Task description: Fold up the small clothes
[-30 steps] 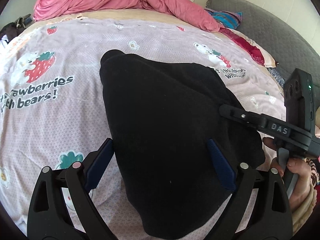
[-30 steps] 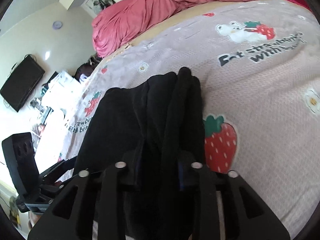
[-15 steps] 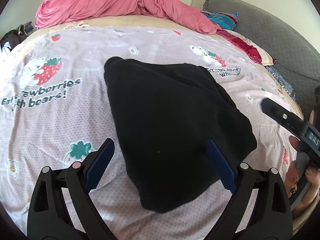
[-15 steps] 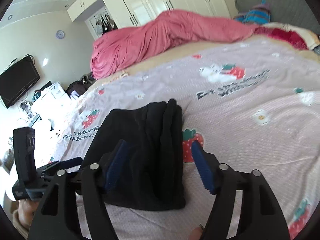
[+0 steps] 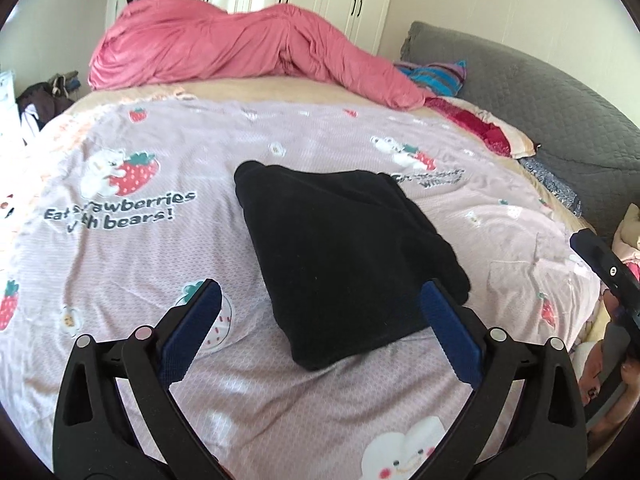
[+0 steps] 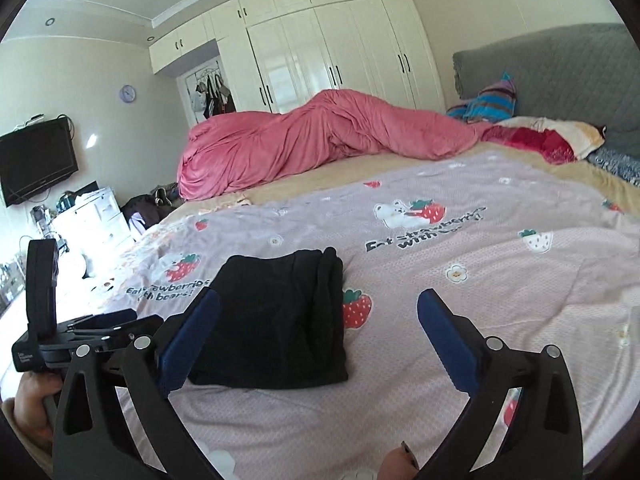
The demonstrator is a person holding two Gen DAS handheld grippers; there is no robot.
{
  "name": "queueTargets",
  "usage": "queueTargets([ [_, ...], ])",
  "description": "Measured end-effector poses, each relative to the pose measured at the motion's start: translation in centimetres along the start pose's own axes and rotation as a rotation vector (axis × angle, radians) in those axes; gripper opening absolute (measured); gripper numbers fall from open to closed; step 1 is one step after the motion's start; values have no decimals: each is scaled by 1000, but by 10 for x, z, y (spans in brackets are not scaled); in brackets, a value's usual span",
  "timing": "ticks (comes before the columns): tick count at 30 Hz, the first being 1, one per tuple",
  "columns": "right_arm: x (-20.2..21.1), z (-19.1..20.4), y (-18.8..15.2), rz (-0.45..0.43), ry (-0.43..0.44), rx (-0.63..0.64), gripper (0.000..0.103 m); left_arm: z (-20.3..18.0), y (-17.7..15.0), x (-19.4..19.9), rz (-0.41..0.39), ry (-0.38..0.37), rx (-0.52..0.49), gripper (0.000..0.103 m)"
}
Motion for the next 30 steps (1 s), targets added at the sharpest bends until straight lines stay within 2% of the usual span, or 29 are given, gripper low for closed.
queueTargets([
  [6,25,12,-16,-16,-21,66,99,-1,-18,28,-58,1,12,94],
  [13,35,22,-47,2,-62,142,99,2,-54,42,-65,21,11,94],
  [21,16,11,-90,74,-114,90,99,10,-91,33,-14,41,45,94],
  [26,1,8,-107,90,-166,150,99,13,-99,24,13,22,62,94],
  [30,-7,0,-112,117,-157,111,99,16,-104,17,43,30,70,94],
])
Point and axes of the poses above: each gripper's, at about its wrist camera, not at the fingertips, and x roughly against the way its jaws point, z to its left, y to its top, the point moved 5 cm from there along -x, roughly the way its jaws point, and after that the axes turned 10 degrees about -x, right-handed, at the moved point
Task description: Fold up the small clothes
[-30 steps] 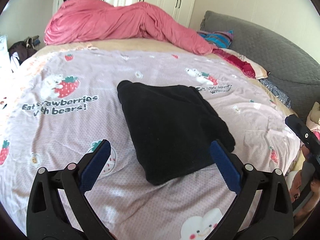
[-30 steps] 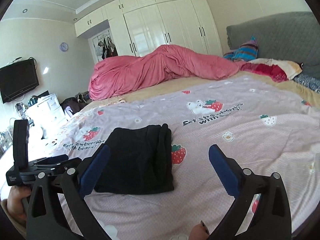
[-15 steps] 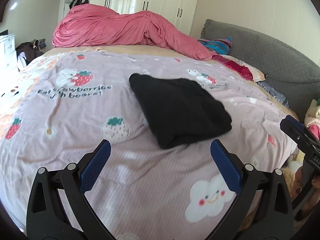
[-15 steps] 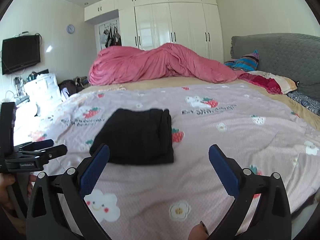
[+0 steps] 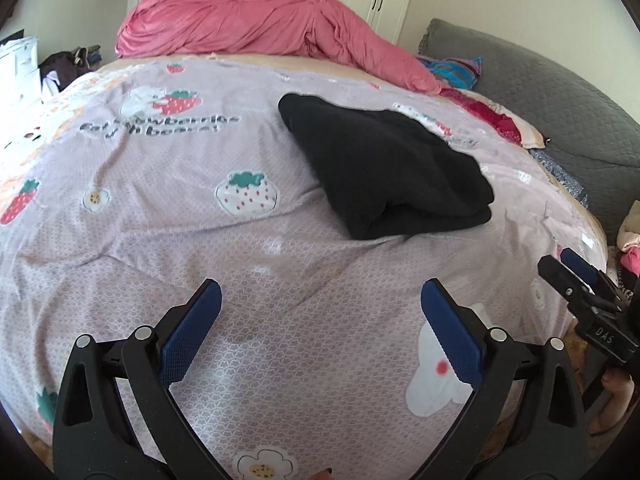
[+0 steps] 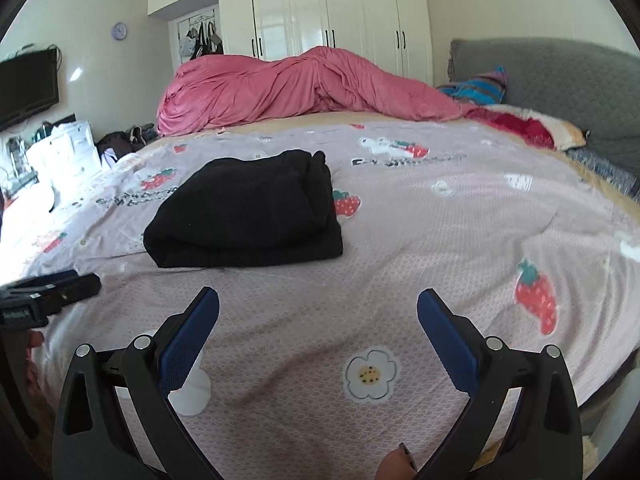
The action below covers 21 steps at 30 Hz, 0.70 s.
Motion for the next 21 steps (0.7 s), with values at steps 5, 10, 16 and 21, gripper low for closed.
queueTargets([
  [5,-7,3,-4,24,-3,11,99,3,-2,-4,16,40,1,94],
  [10,-7,9,-6,13,-17,42,99,7,-1,-1,10,53,13,94],
  [16,-4,11,-6,-1,-26,61,99,7,0,-2,15,50,9,94],
  [21,-6,8,-6,6,-21,48,99,5,-1,-2,17,45,1,94],
])
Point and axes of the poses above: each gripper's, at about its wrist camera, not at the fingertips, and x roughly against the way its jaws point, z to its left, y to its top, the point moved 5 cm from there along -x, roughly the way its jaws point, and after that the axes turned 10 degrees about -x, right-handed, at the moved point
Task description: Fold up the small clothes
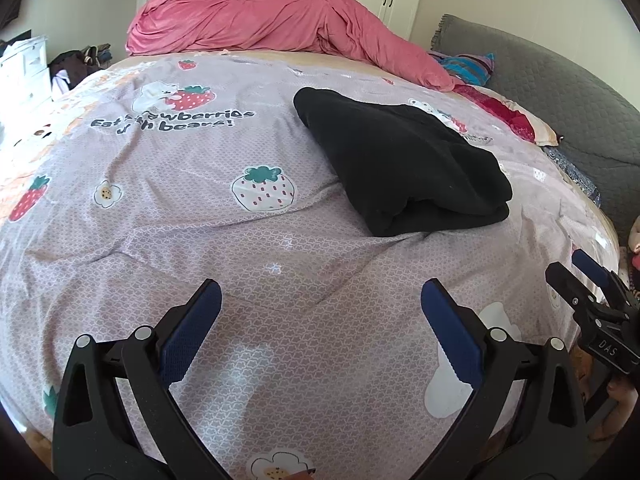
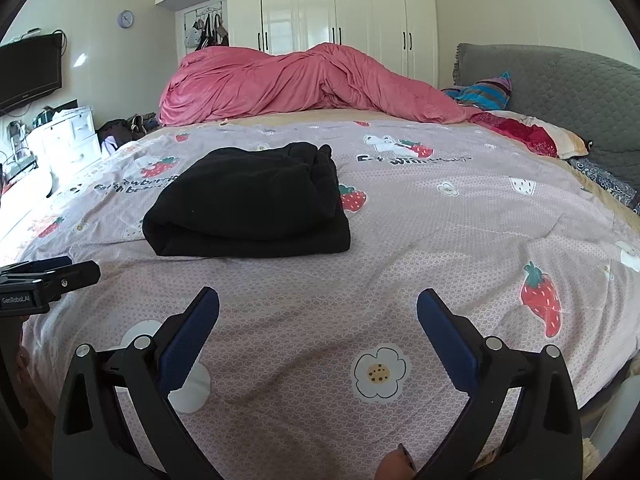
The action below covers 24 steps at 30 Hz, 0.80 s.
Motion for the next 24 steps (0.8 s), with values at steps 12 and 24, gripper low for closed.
queueTargets([
  [12,0,-4,0,4,3,-18,99,2,2,2,-13,-3,13,94],
  [24,-1,-3,-1,7,-2,-5,99,1,2,2,-9,-3,12,94],
])
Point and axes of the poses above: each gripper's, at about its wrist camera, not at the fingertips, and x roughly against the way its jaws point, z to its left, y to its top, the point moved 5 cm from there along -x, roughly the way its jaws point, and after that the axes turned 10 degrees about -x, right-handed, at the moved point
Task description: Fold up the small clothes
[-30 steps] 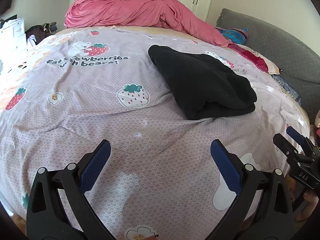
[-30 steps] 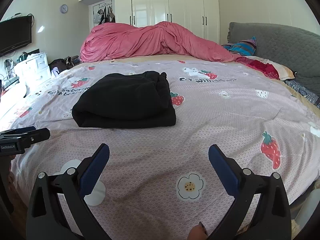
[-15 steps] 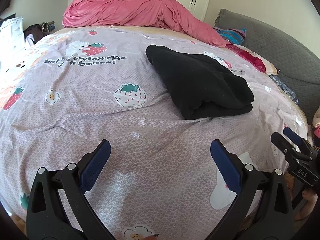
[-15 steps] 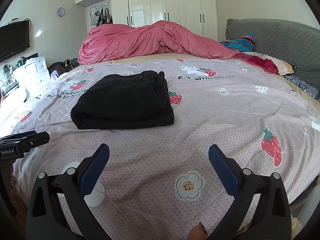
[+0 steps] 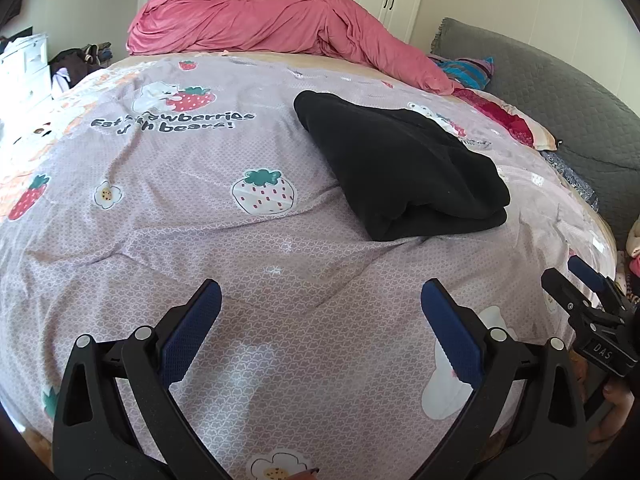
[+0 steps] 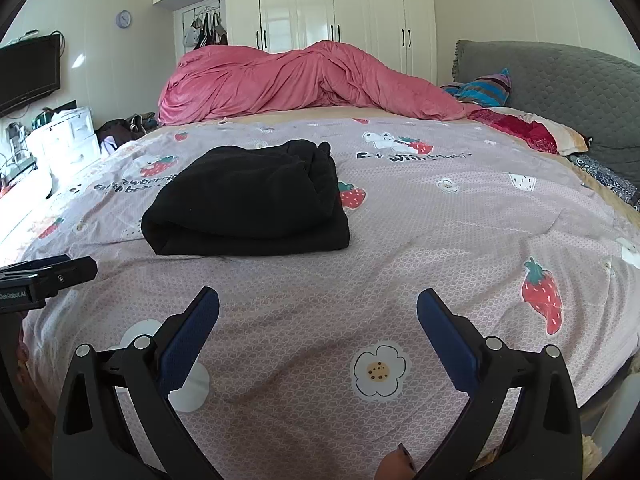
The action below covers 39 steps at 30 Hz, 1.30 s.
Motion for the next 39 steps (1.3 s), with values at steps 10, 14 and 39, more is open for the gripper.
queueTargets([
  [10,0,-1,0,-1,-2,-5,99,-3,0,1,2,0,-11,94],
  [14,0,-1,0,0,-4,-3,99,-5,0,2,2,-10,-14,94],
  [39,1,-1,0,2,-13,-8,99,-12,1,5,8,18,-49,94],
])
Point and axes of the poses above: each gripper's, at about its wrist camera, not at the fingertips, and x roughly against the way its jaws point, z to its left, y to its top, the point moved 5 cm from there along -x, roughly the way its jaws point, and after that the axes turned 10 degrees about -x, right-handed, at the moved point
